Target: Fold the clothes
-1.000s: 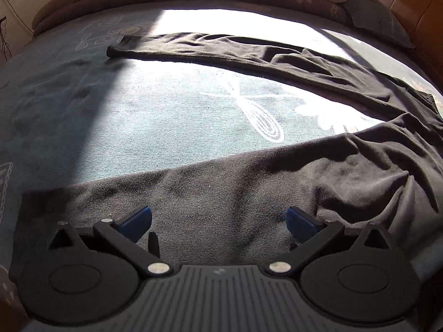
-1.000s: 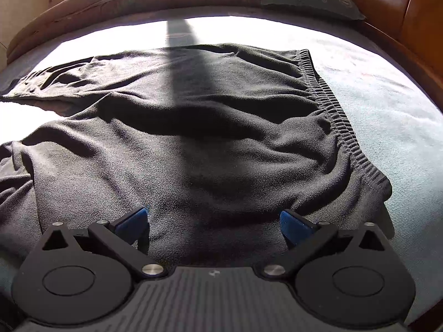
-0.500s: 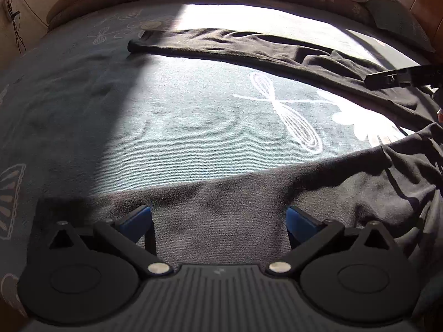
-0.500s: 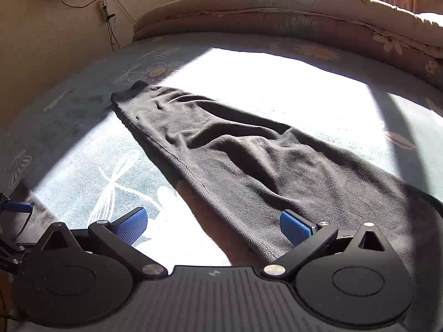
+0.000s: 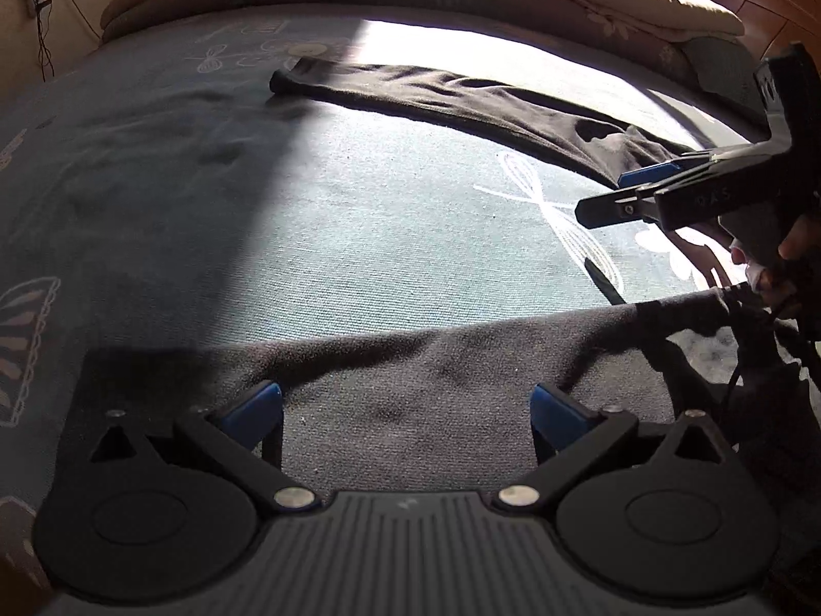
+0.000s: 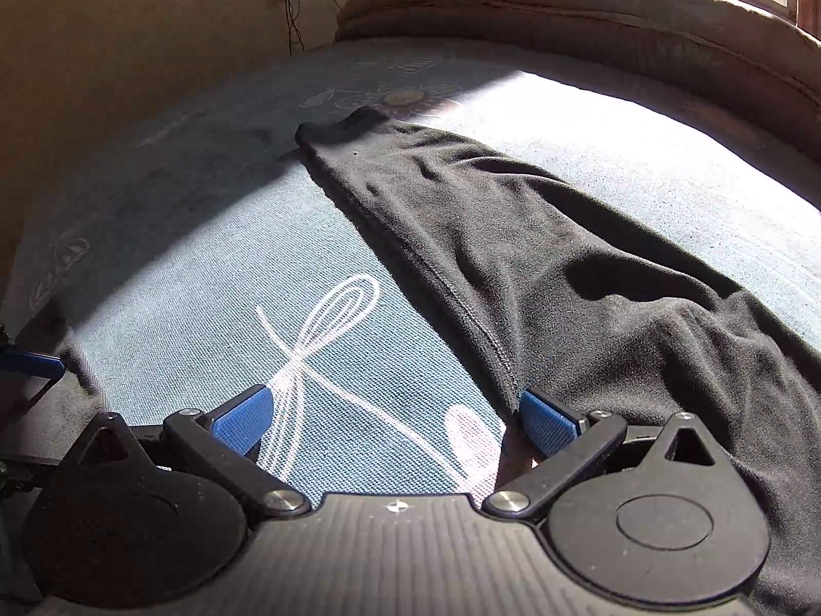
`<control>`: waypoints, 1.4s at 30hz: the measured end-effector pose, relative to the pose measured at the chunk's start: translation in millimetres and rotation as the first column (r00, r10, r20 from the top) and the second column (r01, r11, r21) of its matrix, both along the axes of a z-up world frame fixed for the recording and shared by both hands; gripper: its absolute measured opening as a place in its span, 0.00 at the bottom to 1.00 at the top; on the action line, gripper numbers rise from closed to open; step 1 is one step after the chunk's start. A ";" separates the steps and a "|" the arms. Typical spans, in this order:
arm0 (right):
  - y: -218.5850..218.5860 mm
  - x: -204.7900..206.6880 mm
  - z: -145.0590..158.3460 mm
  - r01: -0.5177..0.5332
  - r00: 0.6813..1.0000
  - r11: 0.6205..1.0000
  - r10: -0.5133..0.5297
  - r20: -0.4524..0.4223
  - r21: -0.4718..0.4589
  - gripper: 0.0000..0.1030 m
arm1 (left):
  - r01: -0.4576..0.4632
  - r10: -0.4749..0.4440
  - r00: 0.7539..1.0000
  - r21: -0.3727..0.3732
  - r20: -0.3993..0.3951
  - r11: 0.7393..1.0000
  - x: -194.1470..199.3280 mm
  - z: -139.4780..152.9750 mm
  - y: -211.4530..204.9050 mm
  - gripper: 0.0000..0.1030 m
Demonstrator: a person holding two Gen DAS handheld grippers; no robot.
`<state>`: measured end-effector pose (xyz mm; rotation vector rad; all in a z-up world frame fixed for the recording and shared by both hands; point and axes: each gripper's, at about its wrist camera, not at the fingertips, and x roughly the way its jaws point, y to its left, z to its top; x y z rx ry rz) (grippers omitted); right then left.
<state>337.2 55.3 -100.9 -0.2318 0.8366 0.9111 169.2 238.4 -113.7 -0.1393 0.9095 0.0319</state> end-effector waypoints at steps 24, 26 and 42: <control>87.2 47.5 -2.4 -0.058 0.994 0.995 0.065 -0.084 0.083 1.00 | -0.088 0.086 0.992 0.018 0.089 0.996 -29.4 51.5 25.7 1.00; 76.0 39.7 7.1 -0.108 0.986 0.990 0.118 -0.120 0.087 1.00 | -0.090 0.089 0.992 0.017 0.092 0.996 -27.7 50.3 26.0 1.00; -104.7 4.1 18.5 0.204 0.975 0.979 -0.206 -0.088 -0.028 1.00 | -0.009 0.009 0.995 -0.007 0.096 1.000 -10.6 47.1 4.5 1.00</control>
